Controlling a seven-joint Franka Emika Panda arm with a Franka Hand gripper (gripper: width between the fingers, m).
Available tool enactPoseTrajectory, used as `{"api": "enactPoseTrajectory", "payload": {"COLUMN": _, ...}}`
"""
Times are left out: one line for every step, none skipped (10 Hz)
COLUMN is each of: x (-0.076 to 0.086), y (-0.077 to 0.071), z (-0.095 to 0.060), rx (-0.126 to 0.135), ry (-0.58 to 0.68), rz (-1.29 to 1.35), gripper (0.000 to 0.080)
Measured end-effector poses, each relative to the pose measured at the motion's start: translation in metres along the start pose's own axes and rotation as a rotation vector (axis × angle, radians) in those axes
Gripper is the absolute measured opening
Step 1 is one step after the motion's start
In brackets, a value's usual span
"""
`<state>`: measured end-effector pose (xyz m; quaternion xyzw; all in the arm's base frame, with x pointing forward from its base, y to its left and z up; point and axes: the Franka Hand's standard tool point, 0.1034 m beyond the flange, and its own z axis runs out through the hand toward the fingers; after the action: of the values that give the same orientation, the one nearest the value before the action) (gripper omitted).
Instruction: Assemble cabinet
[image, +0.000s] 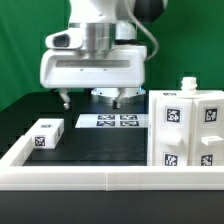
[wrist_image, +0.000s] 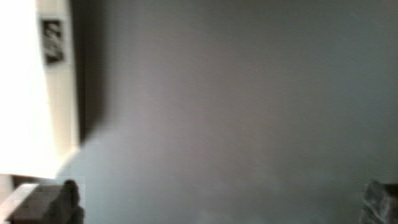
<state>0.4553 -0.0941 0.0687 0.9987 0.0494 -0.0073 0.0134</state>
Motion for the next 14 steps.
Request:
{"api": "enactPoseTrajectory", "payload": {"x": -0.009, "y": 0.025, "z": 0.009, "rx": -0.013, "ry": -0.001, "rz": -0.023, "gripper": 0.0796}}
{"api": "enactPoseTrajectory", "payload": {"x": -0.02, "y": 0.046, "z": 0.021, "rx": -0.008, "ry": -0.021, "rz": -0.032, "gripper": 0.0796}}
{"api": "enactPoseTrajectory", "payload": {"x": -0.024, "y": 0.06, "z": 0.026, "rx": -0.009, "ry": -0.03, "rz": -0.03, "gripper": 0.0796}}
{"api": "enactPoseTrajectory", "payload": {"x": -0.027, "y": 0.067, "z": 0.031, "rx": -0.01, "ry": -0.036, "rz": -0.03, "gripper": 0.0796}}
{"api": "enactPoseTrajectory", "payload": {"x": -0.029, "y": 0.069, "z": 0.034, "rx": -0.011, "ry": -0.04, "rz": -0.025, "gripper": 0.0796}}
{"api": "enactPoseTrajectory", "payload": {"x": -0.03, "y": 0.072, "z": 0.036, "rx": -0.01, "ry": -0.045, "rz": -0.03, "gripper": 0.0796}}
{"api": "enactPoseTrajectory", "payload": {"x": -0.029, "y": 0.076, "z": 0.038, "rx": -0.011, "ry": -0.047, "rz": -0.029, "gripper": 0.0796}}
{"api": "enactPoseTrajectory", "payload": {"x": -0.03, "y": 0.078, "z": 0.039, "rx": -0.012, "ry": -0.047, "rz": -0.031, "gripper": 0.0796}}
{"api": "enactPoseTrajectory", "payload": {"x": -0.031, "y": 0.081, "z": 0.041, "rx": -0.012, "ry": -0.051, "rz": -0.037, "gripper": 0.0796}}
{"api": "enactPoseTrajectory", "payload": {"x": -0.033, "y": 0.082, "z": 0.044, "rx": -0.012, "ry": -0.056, "rz": -0.035, "gripper": 0.0796}}
{"api": "enactPoseTrajectory", "payload": {"x": -0.034, "y": 0.082, "z": 0.046, "rx": -0.011, "ry": -0.061, "rz": -0.036, "gripper": 0.0796}}
{"api": "enactPoseTrajectory", "payload": {"x": -0.035, "y": 0.082, "z": 0.047, "rx": -0.011, "ry": -0.063, "rz": -0.036, "gripper": 0.0796}}
{"api": "enactPoseTrajectory", "payload": {"x": -0.037, "y": 0.082, "z": 0.049, "rx": -0.01, "ry": -0.068, "rz": -0.036, "gripper": 0.0796}}
{"api": "enactPoseTrajectory", "payload": {"x": -0.039, "y": 0.082, "z": 0.052, "rx": -0.009, "ry": -0.072, "rz": -0.035, "gripper": 0.0796}}
